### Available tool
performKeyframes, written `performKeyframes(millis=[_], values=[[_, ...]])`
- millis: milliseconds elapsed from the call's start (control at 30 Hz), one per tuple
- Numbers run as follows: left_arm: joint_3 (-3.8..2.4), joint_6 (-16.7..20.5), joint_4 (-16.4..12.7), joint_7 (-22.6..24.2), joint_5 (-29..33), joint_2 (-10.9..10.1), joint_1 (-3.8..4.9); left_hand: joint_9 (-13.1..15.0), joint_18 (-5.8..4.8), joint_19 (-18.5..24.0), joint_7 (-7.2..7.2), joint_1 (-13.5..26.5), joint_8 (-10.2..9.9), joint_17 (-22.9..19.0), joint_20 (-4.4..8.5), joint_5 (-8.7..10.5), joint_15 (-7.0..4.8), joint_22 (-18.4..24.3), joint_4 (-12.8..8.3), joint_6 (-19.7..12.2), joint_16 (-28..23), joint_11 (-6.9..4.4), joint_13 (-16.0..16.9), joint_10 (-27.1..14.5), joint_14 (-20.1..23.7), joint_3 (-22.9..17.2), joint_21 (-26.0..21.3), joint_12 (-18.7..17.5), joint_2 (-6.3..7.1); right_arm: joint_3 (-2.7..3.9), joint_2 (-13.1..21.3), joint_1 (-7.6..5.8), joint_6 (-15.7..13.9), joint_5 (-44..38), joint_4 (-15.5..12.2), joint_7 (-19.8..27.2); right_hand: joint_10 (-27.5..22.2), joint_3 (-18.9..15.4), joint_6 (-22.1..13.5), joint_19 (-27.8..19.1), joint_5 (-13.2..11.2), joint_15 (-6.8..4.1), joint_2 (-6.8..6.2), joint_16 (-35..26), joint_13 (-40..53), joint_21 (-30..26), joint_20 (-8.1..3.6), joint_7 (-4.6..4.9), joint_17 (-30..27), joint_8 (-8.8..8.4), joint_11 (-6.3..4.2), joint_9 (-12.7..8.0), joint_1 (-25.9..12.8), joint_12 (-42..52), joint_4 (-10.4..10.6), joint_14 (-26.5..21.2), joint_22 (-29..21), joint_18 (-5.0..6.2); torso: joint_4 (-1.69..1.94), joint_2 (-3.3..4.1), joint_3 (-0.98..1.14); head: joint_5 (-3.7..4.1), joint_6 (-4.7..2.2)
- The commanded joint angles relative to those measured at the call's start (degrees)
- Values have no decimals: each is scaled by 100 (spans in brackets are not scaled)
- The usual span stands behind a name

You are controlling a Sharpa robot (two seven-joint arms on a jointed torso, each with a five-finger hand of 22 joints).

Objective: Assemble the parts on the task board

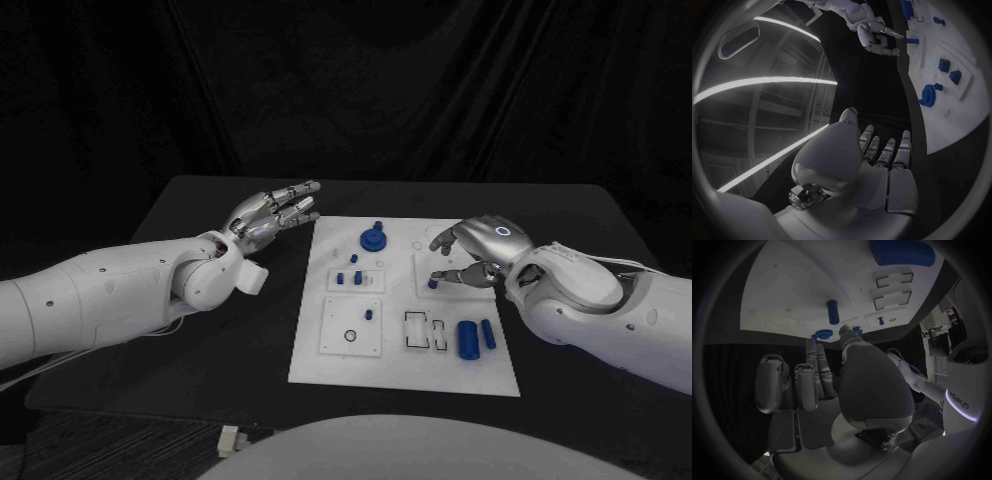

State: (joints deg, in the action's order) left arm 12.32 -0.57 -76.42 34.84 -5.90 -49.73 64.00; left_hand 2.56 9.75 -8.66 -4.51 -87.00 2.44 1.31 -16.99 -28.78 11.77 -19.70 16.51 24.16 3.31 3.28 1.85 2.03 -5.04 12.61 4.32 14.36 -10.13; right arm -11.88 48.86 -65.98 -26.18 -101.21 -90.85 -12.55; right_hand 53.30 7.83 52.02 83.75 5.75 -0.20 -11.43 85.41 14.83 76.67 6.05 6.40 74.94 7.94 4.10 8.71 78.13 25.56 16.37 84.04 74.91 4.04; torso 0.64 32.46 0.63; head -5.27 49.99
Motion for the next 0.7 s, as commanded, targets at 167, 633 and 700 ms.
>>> performKeyframes(millis=[167,633,700], values=[[-6,-32,-7,95,37,8,-6,6,-73,-42,-28,-65,24,6,8,-36,3,-3,-27,19,33,40,5,12,-36,5,35,-13,9,3,-153,127,55,49,175,103,88,88,96,79,383,-8,47,17,-49,26,-27,80,335,44,3,0,190,26,-27,353,1110,-101,2,-6,0,17,1],[-6,-54,2,93,36,19,-7,6,-80,-47,-28,-71,24,6,8,-47,6,-1,-27,16,34,45,6,12,-35,3,36,-10,7,3,-285,278,180,136,341,202,287,417,371,37,1600,6,47,-29,-228,-36,-15,117,234,126,22,73,549,-127,-83,322,1091,-88,0,-1,1,8,1],[-6,-57,4,94,36,22,-8,6,-83,-50,-29,-74,24,5,8,-51,7,-2,-27,18,34,48,6,12,-34,2,37,-12,6,3,-288,290,103,156,343,255,340,526,384,35,1856,1,18,-25,-266,-37,-14,93,244,123,16,87,618,-164,-97,324,1090,-87,-1,-4,0,6,1]])
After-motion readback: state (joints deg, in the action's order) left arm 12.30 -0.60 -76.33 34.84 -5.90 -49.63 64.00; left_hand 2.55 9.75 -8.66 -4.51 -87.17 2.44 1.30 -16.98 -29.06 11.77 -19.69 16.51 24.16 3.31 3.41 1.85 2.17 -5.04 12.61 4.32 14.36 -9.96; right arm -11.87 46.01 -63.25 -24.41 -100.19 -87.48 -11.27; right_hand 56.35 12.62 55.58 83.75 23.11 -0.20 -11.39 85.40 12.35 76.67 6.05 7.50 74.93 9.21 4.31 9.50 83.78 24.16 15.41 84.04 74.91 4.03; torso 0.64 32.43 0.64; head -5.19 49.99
